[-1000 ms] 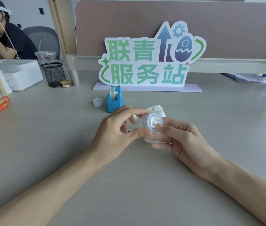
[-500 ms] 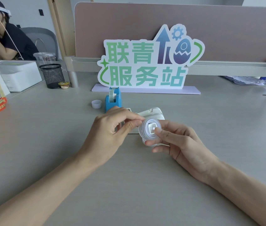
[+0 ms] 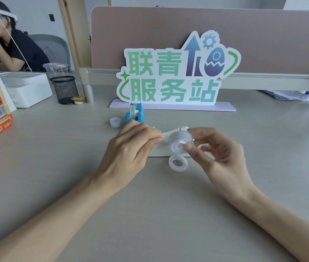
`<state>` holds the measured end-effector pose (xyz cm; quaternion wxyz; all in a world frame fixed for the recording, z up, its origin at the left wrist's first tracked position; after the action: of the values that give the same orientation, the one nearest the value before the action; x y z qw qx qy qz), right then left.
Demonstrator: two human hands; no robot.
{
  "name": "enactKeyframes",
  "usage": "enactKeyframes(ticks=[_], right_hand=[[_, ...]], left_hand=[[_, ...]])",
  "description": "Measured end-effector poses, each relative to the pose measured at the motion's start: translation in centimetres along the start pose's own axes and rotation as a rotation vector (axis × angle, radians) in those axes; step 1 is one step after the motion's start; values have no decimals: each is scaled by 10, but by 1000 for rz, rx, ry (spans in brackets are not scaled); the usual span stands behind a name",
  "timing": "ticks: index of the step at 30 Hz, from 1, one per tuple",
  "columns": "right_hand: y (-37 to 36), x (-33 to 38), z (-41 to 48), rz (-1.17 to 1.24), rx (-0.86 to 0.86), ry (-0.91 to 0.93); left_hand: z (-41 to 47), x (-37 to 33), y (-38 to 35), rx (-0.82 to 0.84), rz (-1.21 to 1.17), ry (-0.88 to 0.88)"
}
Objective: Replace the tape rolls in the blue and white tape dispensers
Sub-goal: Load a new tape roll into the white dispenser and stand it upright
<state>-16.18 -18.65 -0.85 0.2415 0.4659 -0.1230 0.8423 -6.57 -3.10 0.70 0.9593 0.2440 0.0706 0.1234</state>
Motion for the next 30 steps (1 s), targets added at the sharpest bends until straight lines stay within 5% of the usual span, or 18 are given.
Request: enactKeyframes(ticks=[3, 9, 22, 30], right_hand=[[-2, 6, 5, -379, -11, 311], [-4, -1, 22, -473, -37, 482], [-5, -16, 43, -436, 25, 374], [-2, -28, 47, -403, 47, 154]], left_hand=[[1, 4, -13, 13, 123, -21], [11, 13, -27, 27, 167, 29], [13, 24, -48, 171, 145, 85], [14, 23, -50, 179, 193, 78]])
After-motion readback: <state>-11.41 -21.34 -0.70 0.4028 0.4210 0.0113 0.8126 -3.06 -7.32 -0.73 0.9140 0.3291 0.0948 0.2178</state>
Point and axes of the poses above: each hand's wrist, its own z-axis towards the middle knuckle, its own y-axis out of the back of the hand, x = y × z, the point moved 7 cm from there along z, towards the middle knuckle, and after that the axes turned 10 degrees about z, right-handed, at the moved point
